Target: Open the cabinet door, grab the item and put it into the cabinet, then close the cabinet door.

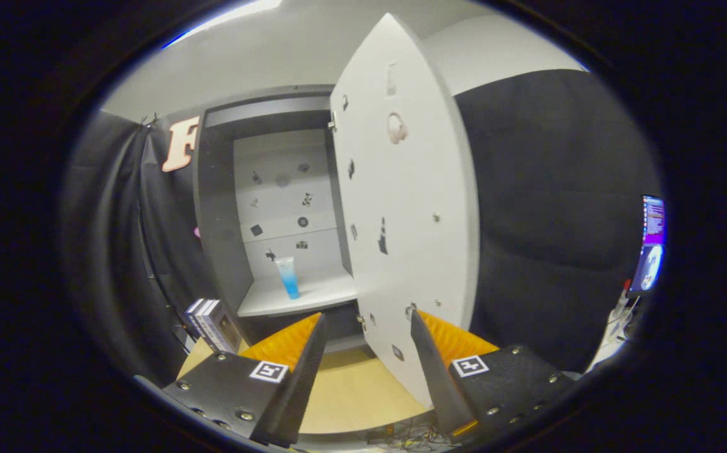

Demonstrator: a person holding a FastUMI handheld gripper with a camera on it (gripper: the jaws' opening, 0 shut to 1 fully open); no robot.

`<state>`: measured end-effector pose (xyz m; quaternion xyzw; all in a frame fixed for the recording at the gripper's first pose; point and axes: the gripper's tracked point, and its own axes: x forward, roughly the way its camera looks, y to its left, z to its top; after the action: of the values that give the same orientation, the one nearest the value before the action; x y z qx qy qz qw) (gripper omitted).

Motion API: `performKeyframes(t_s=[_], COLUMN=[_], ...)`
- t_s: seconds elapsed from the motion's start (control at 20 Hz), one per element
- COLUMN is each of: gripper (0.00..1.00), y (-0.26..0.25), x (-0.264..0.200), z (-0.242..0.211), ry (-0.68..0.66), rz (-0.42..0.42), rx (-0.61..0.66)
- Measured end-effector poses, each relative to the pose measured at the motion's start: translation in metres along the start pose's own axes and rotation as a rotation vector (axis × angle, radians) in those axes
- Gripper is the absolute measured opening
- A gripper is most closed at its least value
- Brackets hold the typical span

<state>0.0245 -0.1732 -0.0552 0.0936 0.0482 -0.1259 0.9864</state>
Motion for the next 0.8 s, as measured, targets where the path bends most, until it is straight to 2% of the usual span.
performKeyframes(t_s=[0.25,0.4,0.8], gripper=[0.81,0.81,0.82], y=[-0.091,-0.129,-0.138], x=[-0.003,0.009,0.042], z=[0.006,0.008,0.009], ry=[0.004,0.007,0.014], rz=[-0.126,-0.155,-0.048], rx=[0.008,0.017,-0.038])
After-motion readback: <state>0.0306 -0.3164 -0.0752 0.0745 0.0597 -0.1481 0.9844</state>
